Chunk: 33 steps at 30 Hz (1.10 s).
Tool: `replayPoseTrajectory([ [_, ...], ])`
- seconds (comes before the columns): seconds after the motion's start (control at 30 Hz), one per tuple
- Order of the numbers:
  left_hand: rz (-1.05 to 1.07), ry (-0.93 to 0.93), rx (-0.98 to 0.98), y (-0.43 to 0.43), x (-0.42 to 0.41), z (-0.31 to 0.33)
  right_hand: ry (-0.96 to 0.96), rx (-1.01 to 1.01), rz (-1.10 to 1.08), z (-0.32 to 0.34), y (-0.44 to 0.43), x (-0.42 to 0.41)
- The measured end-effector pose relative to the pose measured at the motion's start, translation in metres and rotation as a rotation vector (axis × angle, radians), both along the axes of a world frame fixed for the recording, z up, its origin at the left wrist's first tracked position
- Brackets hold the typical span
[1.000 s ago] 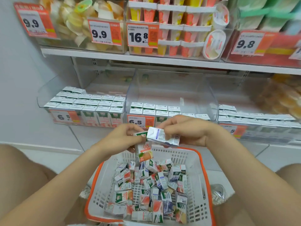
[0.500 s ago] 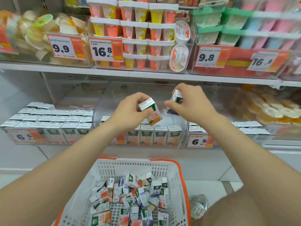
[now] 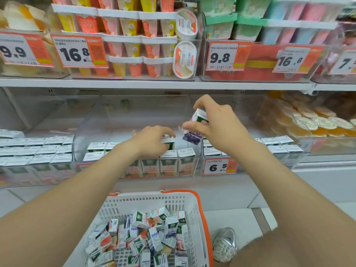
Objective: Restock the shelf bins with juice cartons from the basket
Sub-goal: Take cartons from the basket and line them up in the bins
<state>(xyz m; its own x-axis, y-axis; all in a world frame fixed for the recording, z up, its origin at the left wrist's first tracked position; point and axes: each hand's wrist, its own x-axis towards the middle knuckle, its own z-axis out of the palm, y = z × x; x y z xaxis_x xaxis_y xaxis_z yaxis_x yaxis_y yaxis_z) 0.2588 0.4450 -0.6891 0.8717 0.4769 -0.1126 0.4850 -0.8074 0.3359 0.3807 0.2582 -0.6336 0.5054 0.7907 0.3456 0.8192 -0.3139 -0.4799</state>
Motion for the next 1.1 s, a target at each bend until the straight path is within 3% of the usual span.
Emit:
replayPoseTrajectory([
  [0.1,-0.009,0.094,-0.071,0.001,0.002,0.002,0.104,0.025,-0.001,-0.003,-0.008,0.012],
  [0.2,0.009,0.065,0.009,-0.008,0.007,-0.002,0.159,0.069,-0.037,0.004,-0.021,0.023],
  [0.3,-0.010,-0.210,0.096,-0.030,0.018,0.003,0.129,0.175,-0.144,0.011,-0.038,0.031],
  [0.4,-0.079,-0.462,0.058,-0.056,0.029,0.009,-0.040,0.209,-0.263,0.004,-0.047,0.045],
  [0.47,-0.164,-0.489,0.050,-0.071,0.035,0.008,-0.142,0.114,-0.326,-0.003,-0.048,0.060],
  [0.6,-0.280,-0.346,0.204,-0.086,0.045,-0.010,-0.160,-0.103,-0.394,-0.014,-0.045,0.092],
  [0.73,-0.309,-0.203,0.339,-0.090,0.052,-0.028,-0.070,-0.278,-0.340,-0.030,-0.037,0.115],
  [0.83,-0.326,-0.217,0.409,-0.087,0.053,-0.035,0.072,-0.431,-0.224,-0.041,-0.034,0.126],
  [0.97,-0.331,-0.255,0.339,-0.085,0.052,-0.037,0.234,-0.560,-0.200,-0.043,-0.033,0.127],
  [1.1,-0.358,-0.412,0.154,-0.082,0.043,-0.032,0.204,-0.619,-0.223,-0.045,-0.027,0.116],
])
